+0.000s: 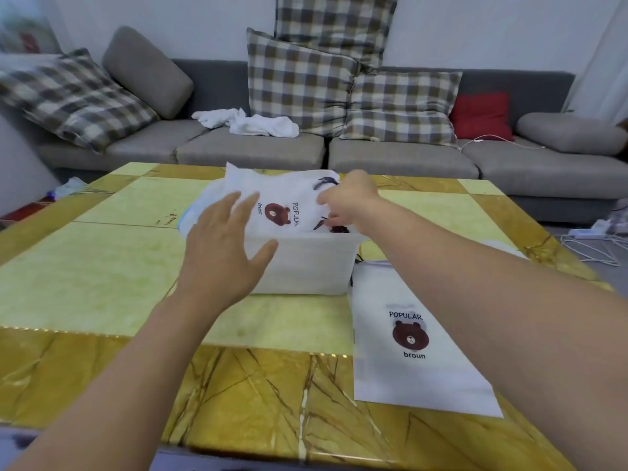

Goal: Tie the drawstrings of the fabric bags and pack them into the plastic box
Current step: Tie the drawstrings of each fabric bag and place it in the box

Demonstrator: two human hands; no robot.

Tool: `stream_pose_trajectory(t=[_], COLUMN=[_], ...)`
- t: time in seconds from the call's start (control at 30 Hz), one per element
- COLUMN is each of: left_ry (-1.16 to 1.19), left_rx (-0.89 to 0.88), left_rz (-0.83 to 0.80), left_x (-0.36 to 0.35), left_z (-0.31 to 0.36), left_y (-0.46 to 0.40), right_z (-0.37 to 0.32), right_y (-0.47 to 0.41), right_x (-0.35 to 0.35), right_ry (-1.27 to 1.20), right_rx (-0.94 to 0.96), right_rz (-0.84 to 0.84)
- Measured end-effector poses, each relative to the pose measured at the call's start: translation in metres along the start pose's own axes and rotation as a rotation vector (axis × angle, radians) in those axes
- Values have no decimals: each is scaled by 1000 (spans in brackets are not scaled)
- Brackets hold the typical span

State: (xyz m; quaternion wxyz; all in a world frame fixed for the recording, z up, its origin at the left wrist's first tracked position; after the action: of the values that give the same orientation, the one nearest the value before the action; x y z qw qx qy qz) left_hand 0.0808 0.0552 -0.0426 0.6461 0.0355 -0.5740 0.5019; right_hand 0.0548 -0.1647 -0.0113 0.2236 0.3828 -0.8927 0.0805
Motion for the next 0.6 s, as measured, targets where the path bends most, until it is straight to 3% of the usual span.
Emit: stream_pose_trajectory(t=[0.1, 0.17, 0.23, 0.3, 0.37, 0.4, 0.5, 0.53, 0.6], left_ry=[-177, -202, -202, -194, -197, -206, -203, -165, -20], left_rx=[-4, -6, -10, -10, -16, -22, -21, -36, -123], left_rz=[-136, -141, -125, -127, -148, -157, -182, -166, -84], left_x=[-14, -15, -14, -13, -13, -13, -14, -13, -11], left_z=[-6, -5, -3, -2, -5, -4, -3, 0, 12], left_y=[-3, -4, -4, -4, -3, -3, -3, -3, -2], right_z=[-28, -42, -37, -25, -13, -12, -31, -39, -40], right_y=[7, 17, 16, 13, 17, 18, 17, 19, 25], right_x=[-15, -38, -53, -51, -50, -49, -37, -23, 28], right_ry=[661, 973, 1153, 1072, 894, 855, 720, 598, 364], right_rx=[506, 670, 480, 118, -132, -139, 241, 410, 665], right_rz=[160, -91, -450, -687, -811, -824, -617, -433, 93])
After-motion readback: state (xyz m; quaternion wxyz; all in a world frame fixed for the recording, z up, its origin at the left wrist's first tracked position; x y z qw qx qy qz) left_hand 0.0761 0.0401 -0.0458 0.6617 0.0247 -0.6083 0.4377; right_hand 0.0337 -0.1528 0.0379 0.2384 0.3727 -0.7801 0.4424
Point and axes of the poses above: each hand's wrist, its own y-axis away from the middle knuckle, its own x-axis out of the back of the hand, z = x × y, the point moved 3 cm from there along -y, towards the middle knuckle, and after that the axes turned 1 degree about z, right-handed, at the moved point
